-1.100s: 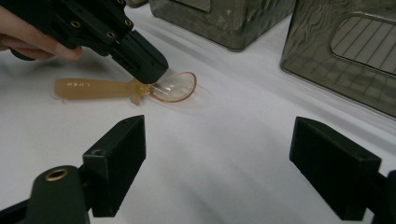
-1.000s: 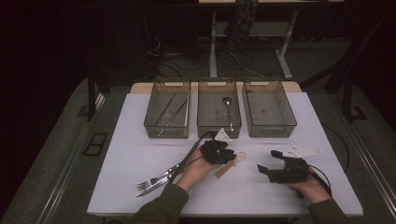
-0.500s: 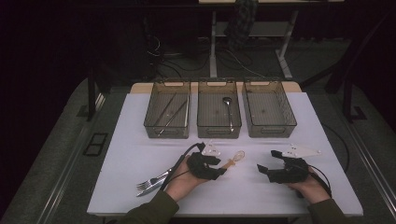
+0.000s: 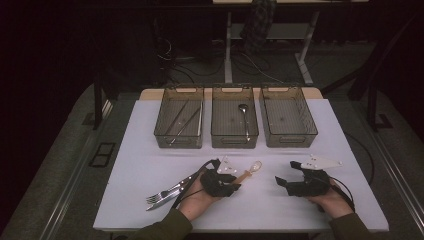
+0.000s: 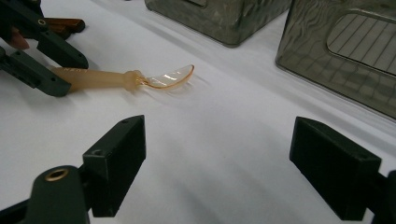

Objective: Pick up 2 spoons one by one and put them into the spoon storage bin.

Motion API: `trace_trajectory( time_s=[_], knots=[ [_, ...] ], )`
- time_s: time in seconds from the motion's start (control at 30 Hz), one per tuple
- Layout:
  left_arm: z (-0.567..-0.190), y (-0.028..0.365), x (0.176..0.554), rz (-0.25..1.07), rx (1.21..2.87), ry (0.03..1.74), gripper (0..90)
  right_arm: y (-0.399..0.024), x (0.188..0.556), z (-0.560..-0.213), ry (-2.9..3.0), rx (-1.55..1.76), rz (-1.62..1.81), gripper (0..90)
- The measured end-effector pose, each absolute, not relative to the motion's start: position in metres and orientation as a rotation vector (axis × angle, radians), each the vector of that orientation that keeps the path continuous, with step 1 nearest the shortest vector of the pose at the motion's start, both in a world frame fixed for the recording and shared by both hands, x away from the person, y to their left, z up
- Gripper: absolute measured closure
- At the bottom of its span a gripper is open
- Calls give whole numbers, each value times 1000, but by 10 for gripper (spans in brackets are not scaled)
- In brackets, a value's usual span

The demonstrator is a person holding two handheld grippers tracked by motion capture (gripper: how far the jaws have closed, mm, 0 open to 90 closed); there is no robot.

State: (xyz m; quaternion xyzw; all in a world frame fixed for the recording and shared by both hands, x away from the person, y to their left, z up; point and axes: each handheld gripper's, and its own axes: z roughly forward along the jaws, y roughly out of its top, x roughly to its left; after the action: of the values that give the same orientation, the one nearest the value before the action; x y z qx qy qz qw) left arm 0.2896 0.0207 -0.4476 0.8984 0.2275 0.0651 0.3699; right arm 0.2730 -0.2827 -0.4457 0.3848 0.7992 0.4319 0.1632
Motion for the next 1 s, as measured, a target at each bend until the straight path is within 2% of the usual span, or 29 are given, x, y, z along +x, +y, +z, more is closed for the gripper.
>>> trace_trajectory(
  time_s=[0.23,0.73,1.0],
  knots=[
    [-446,18,290,178,2331,545,719,-281,274,-447,2286,1096,1227,181],
    [-441,20,295,144,2313,550,724,-281,273,-447,2286,1095,1230,181],
    [-430,30,300,130,2260,570,723,-285,271,-446,2283,1122,1255,135]
  ],
)
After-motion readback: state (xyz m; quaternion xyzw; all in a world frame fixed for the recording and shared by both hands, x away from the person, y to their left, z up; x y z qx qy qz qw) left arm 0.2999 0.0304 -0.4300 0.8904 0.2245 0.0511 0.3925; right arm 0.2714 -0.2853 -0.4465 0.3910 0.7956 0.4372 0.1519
